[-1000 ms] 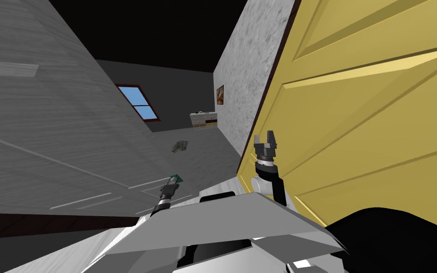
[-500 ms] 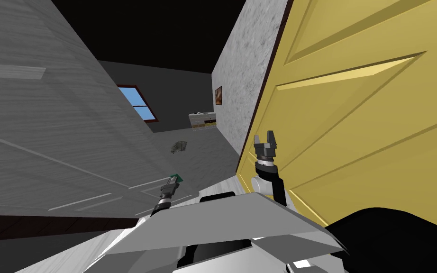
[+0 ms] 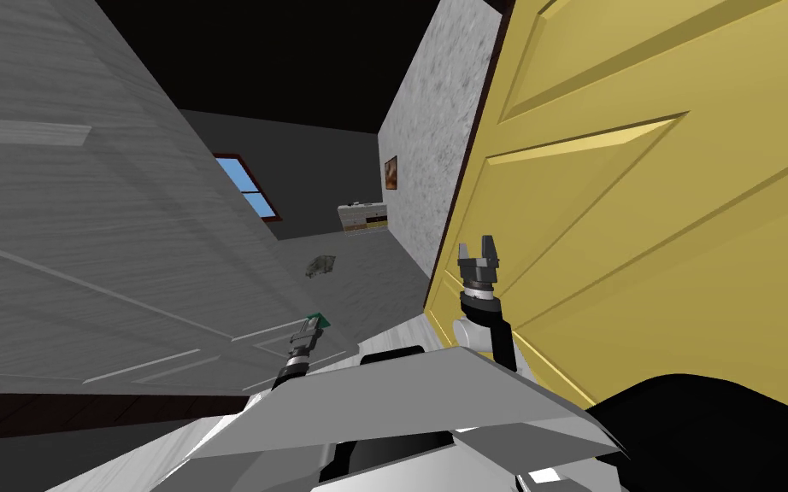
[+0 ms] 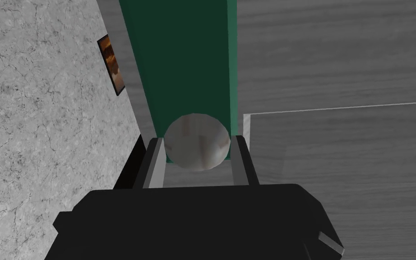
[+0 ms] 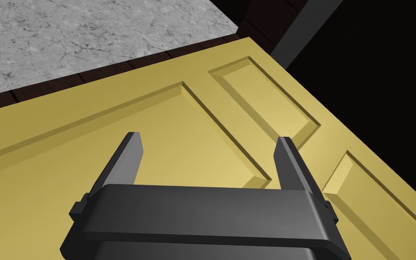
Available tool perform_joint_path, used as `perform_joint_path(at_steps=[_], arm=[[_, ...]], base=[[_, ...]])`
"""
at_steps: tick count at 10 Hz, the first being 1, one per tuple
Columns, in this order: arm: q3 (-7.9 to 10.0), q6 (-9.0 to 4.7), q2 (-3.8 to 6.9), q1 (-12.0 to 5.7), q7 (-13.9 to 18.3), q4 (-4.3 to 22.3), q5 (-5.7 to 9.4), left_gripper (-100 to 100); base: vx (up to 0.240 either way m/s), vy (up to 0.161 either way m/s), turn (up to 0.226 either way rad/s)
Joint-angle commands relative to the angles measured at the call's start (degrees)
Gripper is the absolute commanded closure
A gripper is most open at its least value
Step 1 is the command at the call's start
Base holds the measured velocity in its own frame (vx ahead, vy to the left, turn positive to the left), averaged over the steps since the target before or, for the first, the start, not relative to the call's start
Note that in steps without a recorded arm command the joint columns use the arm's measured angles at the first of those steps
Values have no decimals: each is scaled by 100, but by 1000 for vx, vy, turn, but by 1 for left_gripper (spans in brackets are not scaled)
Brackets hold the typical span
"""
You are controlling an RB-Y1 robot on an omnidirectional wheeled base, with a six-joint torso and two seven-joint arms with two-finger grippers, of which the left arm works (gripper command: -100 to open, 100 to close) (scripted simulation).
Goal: Pull the door open
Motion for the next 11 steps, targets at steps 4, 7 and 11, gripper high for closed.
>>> perform_joint_path(at_steps=[4, 7, 11], arm=[[-113, 83, 37, -17, 735, -21, 269, 100], [-194, 141, 55, -32, 1148, -16, 433, 100], [-274, 198, 72, -46, 1718, -11, 594, 100]], base=[[-45, 16, -55], [-51, 16, -59], [-41, 15, -43]])
